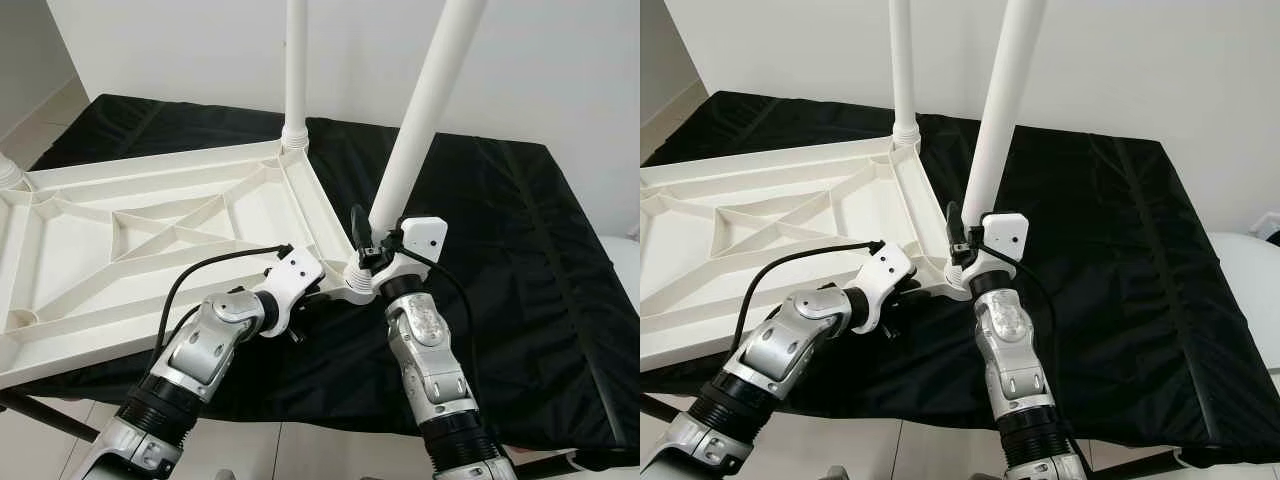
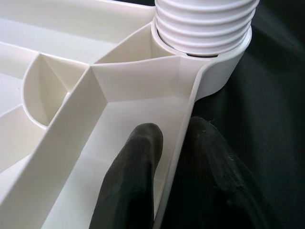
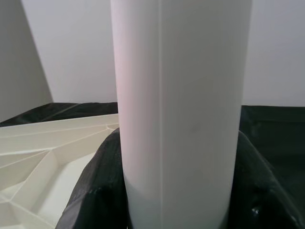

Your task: Building children table

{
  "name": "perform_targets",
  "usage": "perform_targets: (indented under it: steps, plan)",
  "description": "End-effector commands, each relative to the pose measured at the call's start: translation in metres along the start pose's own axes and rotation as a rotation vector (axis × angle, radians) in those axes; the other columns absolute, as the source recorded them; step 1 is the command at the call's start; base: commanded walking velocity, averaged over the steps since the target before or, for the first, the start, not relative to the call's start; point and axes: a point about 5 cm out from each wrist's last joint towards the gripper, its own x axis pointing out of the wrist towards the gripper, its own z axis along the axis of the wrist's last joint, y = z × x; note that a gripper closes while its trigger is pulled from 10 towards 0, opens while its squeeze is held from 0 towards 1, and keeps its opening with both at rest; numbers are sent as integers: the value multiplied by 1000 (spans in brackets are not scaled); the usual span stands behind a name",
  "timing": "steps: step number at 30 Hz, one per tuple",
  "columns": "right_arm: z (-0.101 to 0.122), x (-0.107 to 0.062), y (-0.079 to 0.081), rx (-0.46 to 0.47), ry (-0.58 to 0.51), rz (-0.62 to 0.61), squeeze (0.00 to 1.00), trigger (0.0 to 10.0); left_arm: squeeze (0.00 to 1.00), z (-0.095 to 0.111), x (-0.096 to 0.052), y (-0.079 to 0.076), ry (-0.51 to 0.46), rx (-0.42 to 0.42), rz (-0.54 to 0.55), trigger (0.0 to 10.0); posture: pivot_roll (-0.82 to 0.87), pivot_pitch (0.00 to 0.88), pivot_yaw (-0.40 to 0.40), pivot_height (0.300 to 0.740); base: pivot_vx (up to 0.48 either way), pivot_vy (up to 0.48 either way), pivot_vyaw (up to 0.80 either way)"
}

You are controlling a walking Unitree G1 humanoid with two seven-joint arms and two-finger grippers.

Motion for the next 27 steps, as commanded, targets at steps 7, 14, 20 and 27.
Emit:
perform_targets:
  steps: [7, 14, 20, 27]
  plan:
    - [-31, -14, -11, -44, 168, 53, 0, 10000, 0, -2, 3, -11, 14, -1, -76, 10000, 51, 20, -52, 740, 0, 0, 0]
    - [-31, -14, -8, -25, 160, 91, 0, 10000, 0, -2, 3, -10, 12, -6, -72, 10000, 54, 23, -53, 740, 0, 0, 0]
    - [-31, -13, -25, 9, 159, 202, 0, 10000, 0, -1, 2, -10, 11, -6, -70, 10000, 51, 28, -48, 740, 0, 0, 0]
    - [-26, -8, -41, -5, 158, 318, 0, 10000, 0, -1, 1, -10, 9, -6, -71, 10000, 46, 34, -46, 740, 0, 0, 0]
